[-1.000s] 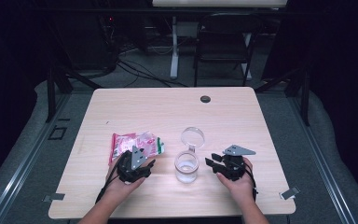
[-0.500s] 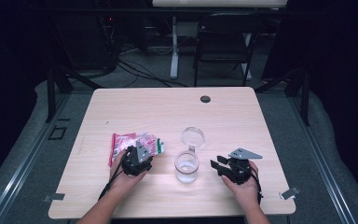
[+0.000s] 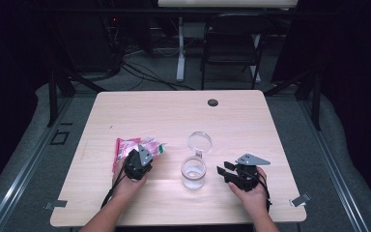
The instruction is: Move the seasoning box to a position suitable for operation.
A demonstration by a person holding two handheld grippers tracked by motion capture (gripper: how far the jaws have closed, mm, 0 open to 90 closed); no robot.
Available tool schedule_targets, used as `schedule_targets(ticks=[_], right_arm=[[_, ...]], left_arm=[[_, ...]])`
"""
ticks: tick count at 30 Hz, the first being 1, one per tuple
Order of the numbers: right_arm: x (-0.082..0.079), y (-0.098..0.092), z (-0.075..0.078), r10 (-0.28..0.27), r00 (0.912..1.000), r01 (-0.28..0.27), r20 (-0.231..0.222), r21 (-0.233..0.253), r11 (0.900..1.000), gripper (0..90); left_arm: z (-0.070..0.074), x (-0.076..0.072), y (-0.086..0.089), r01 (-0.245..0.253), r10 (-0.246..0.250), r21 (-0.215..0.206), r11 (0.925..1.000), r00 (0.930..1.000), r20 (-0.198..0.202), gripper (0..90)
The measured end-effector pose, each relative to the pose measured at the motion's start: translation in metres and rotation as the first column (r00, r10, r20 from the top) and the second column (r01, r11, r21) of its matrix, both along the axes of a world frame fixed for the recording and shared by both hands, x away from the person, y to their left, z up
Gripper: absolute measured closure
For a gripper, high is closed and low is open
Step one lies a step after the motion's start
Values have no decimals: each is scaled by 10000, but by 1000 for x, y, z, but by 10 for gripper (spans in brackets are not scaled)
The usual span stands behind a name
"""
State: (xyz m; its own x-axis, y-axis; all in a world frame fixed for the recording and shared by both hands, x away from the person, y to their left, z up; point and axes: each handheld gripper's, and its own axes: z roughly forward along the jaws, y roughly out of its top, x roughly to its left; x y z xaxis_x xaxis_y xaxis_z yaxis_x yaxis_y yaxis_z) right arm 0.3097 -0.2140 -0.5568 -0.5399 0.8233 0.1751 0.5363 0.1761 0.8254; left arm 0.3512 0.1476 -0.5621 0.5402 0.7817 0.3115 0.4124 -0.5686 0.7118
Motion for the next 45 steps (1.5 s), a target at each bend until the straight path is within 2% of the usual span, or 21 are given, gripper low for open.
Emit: schedule_targets(ticks=[4, 7, 16, 25, 27, 30, 38, 43, 45], right_arm=[[0, -1, 0, -20, 10000, 20, -3, -88, 10000, 599], [0, -1, -1, -2, 10000, 2, -14, -73, 10000, 598], [1, -1, -1, -6, 10000, 6, -42, -6, 10000, 595], [4, 1, 0, 17, 10000, -17, -54, 55, 10000, 593], [4, 1, 0, 74, 10000, -73, -43, 32, 10000, 593], [6, 3, 1, 127, 9999, -126, -47, 45, 9999, 592], [10, 7, 2, 278, 9996, -278, -39, 88, 9996, 589], [11, 10, 2, 312, 9995, -312, 0, 144, 9994, 588], [11, 11, 2, 324, 9995, -323, -7, 148, 9994, 586]], left_arm=[[3, 3, 9, -169, 160, -582, 9982, 9997, -170, 779], [6, 4, 15, -332, 306, -1081, 9936, 9992, -252, 821], [14, 8, 35, -629, 508, -2255, 9722, 9970, -591, 896], [24, 5, 53, -907, 731, -3182, 9437, 9951, -670, 900], [28, 3, 58, -966, 806, -3279, 9398, 9948, -622, 900], [34, 0, 69, -1124, 957, -3566, 9275, 9933, -641, 900], [51, -11, 96, -1494, 1492, -4225, 8940, 9882, -337, 900], [59, -14, 110, -1693, 1819, -4500, 8768, 9832, -155, 900], [62, -13, 114, -1677, 1853, -4527, 8758, 9827, -55, 900]])
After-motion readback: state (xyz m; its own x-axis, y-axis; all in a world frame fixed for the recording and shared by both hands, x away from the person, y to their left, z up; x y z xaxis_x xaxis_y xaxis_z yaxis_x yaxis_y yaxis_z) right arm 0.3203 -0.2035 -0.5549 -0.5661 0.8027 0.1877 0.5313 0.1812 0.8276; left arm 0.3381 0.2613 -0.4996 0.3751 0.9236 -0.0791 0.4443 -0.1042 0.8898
